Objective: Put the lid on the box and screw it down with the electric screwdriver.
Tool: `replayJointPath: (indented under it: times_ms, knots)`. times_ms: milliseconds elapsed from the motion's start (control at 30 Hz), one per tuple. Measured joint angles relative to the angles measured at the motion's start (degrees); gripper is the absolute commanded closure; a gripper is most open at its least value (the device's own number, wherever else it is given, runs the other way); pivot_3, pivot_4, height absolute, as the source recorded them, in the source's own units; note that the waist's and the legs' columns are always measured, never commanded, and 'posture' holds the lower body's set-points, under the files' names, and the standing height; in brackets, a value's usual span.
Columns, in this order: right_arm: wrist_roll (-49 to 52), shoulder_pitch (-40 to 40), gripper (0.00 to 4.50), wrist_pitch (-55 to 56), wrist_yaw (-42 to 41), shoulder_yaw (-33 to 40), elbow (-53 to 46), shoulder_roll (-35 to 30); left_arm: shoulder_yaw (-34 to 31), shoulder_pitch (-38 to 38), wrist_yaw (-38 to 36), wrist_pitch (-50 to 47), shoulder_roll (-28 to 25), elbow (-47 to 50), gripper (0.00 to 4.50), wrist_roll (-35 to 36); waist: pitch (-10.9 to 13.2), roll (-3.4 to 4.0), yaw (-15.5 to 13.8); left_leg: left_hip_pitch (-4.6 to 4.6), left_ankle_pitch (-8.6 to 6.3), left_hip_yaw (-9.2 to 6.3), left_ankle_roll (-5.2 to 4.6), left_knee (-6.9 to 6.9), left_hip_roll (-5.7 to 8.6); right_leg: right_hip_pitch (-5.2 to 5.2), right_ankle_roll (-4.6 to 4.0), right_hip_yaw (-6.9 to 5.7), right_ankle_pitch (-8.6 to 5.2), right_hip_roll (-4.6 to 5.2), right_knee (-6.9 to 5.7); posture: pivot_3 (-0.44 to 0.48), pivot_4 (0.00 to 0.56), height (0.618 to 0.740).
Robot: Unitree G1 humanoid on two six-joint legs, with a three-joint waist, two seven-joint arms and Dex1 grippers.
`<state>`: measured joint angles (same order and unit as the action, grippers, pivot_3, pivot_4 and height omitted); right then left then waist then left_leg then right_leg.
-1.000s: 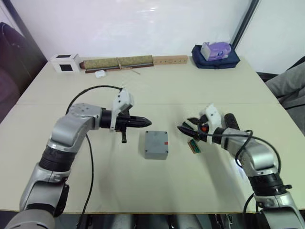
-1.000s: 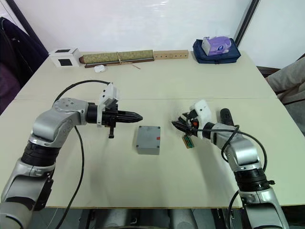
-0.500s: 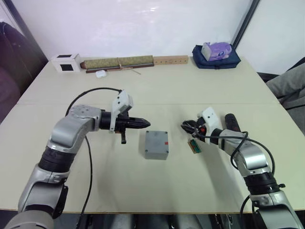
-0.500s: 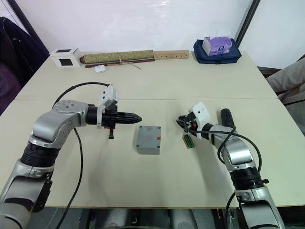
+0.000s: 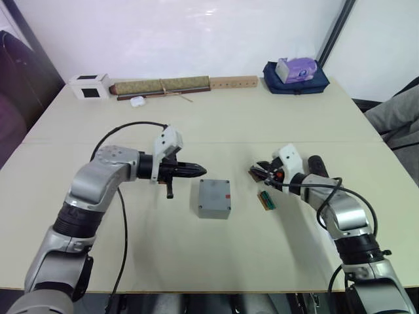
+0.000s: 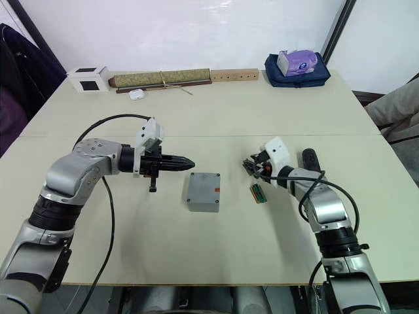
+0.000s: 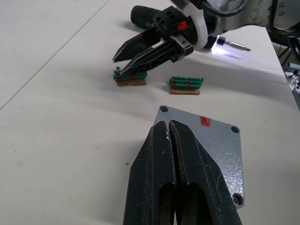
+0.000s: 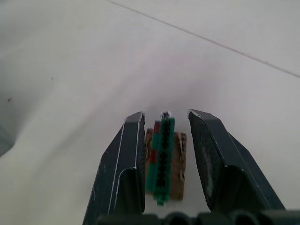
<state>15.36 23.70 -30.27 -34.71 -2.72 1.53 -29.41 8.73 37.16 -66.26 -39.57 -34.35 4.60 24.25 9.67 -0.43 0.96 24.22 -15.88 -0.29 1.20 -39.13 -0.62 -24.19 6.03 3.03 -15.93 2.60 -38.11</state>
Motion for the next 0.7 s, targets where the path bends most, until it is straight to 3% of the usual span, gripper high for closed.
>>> replayJointPath:
  times_ms: [167,333,700]
  knots:
    - [-0.86,1.17,3.01,1.20,-0.04,-0.02,2.95,1.10,0.02,0.00,0.00,0.01,-0.17,-0.02,4.50,0.00,0.00,0.00,0.01,0.00,0.00,0.00,0.00,0.00,0.00,0.00,0.00,0.00,0.00,0.00,0.00,0.000,0.150,0.740]
    - [-1.93,1.29,4.45,3.03,-0.14,-0.02,4.78,1.58,0.03,-0.01,0.18,0.00,-0.45,-0.01,4.50,0.00,0.00,0.00,0.00,0.00,0.00,0.00,0.00,0.00,0.00,0.00,0.00,0.00,0.00,0.00,0.00,0.000,0.150,0.740]
    - [-3.91,1.31,4.45,4.57,-0.61,-0.32,4.71,1.62,0.04,-0.47,0.48,-0.21,-0.50,0.06,4.50,0.06,0.00,0.00,0.01,0.00,0.00,0.00,0.00,0.00,0.00,0.00,0.00,0.00,0.00,0.00,0.00,0.000,0.150,0.740]
